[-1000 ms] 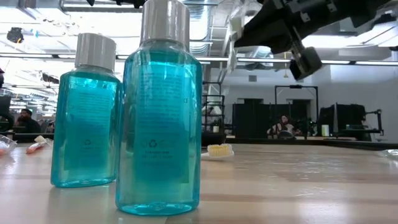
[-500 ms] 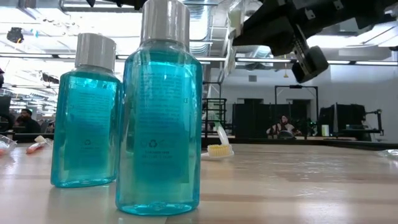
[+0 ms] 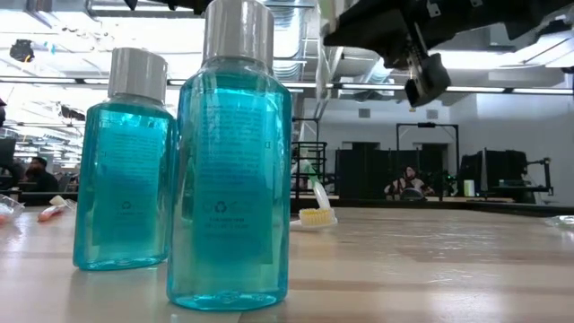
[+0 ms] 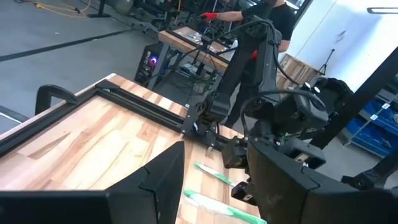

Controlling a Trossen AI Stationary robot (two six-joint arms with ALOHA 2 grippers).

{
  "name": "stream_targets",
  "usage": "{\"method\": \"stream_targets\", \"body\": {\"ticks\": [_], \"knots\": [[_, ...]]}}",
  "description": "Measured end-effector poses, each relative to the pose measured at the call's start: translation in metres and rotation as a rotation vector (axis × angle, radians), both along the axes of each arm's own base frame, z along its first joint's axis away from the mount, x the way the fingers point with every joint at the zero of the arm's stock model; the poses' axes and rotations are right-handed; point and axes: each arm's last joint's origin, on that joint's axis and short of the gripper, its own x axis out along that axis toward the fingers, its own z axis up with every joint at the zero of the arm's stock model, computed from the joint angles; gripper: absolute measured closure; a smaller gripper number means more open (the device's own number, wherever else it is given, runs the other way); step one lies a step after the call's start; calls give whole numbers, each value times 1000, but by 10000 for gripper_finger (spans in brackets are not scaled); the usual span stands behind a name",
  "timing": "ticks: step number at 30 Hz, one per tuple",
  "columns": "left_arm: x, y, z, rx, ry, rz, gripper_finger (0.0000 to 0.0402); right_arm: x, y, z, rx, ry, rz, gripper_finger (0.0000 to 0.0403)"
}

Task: Pick & Place toothbrushing station
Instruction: Put the left green toothbrush into the wire organizer

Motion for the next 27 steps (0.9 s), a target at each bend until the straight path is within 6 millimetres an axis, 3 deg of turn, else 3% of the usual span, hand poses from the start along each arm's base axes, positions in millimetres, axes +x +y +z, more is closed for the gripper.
{"method": "stream_targets", "body": {"ticks": [7, 14, 19, 22, 27], "knots": [[0, 0, 0, 7, 0, 0, 229, 4, -4, 16, 21, -162, -54, 398], [0, 0, 0, 7, 1, 3, 229, 3, -13, 38, 88, -387, -274, 398], [0, 0, 0, 7, 1, 8, 229, 3, -16, 39, 63, -388, -293, 398], [0, 0, 0, 4, 1, 8, 229, 1, -3, 34, 46, -333, -245, 398], [0, 0, 0, 1, 1, 8, 229, -21, 46, 1, 124, -24, -68, 398]]}}
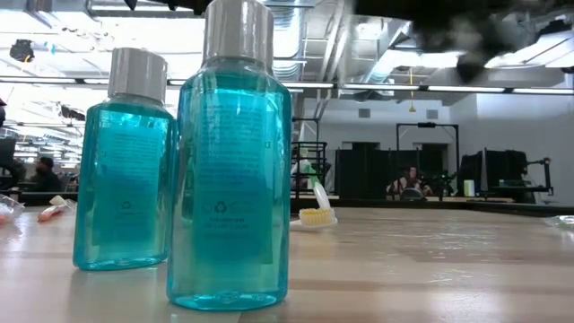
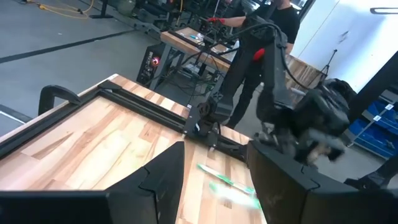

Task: Pick & Place toothbrushing station
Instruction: Put the left green toothbrush into the wire organizer

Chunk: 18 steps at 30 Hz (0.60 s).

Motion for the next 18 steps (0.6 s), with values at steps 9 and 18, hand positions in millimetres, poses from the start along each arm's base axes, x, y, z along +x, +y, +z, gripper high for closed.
{"method": "stream_targets", "body": {"ticks": [9, 18], "knots": [[3, 1, -3, -8, 14, 1, 229, -34, 31, -28, -33, 242, -4, 385], [13, 3, -13, -51, 52, -8, 229, -37, 26, -38, -59, 376, 71, 281]]}}
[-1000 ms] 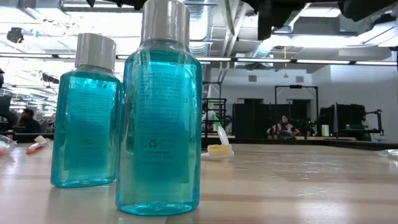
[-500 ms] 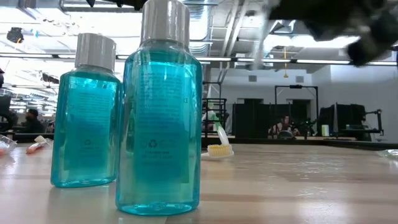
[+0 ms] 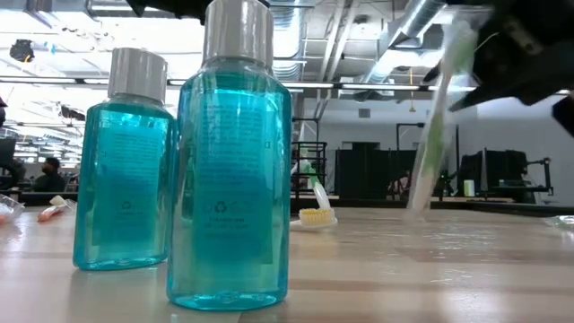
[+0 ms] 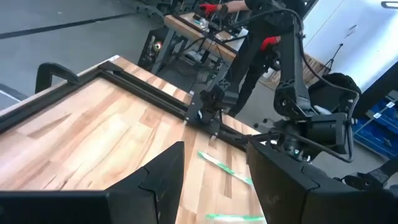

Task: Pick & Place toothbrushing station
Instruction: Put the left green toothbrush into the wire organizer, then remove the green toothbrush from the wire organizer

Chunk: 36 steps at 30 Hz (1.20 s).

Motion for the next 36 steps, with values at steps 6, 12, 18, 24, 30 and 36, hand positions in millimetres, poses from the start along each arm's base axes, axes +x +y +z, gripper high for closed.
{"method": "stream_targets", "body": {"ticks": [6, 12, 18, 24, 30, 36], "knots": [[0, 0, 0, 4, -1, -3, 229, 0, 3, 4, 24, -33, 8, 209], [0, 0, 0, 5, -2, -3, 229, 1, 6, 18, 45, -127, 66, 171], [0, 0, 0, 31, 0, -8, 229, 5, -11, 26, -20, 24, 418, 187], [0, -1, 0, 38, 1, -10, 229, 22, -40, 46, -378, 162, 944, 223], [0, -2, -1, 35, 6, -13, 229, 54, -67, 63, -800, 217, 1465, 240], [3, -7, -3, 40, 28, 34, 229, 90, -68, 34, -1103, 240, 1997, 240]]}}
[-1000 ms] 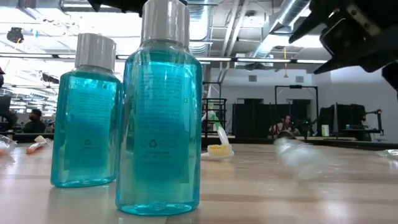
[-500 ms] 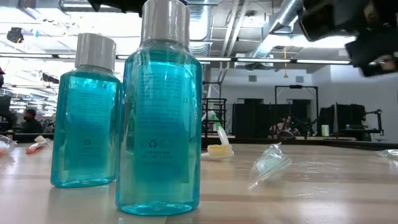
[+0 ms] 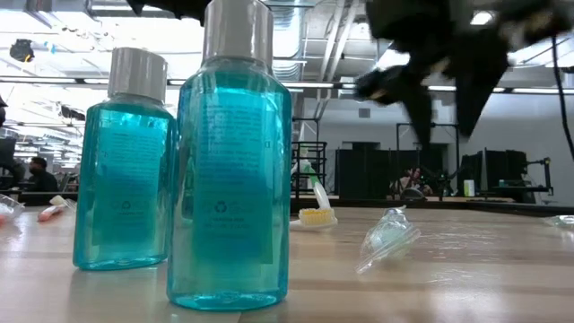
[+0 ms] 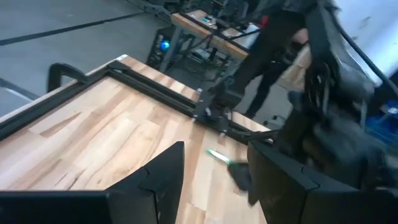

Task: Pick & Place toothbrushing station
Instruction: Remove the green toothbrush from the wire organizer

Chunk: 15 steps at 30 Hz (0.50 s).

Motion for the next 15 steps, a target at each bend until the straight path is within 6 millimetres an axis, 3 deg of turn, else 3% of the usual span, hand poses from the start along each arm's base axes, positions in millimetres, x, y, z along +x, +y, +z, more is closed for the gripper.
{"method": "stream_targets", "body": {"ticks": [4, 7, 15], "knots": [[0, -7, -6, 42, 72, 55, 229, 18, 4, -18, -54, -1, 195, 240], [-1, -12, -12, 47, 144, 99, 229, 25, 11, -19, -56, -50, 221, 240], [1, -35, -17, 59, 191, 155, 229, 37, 44, 20, -3, -275, 274, 241]]}}
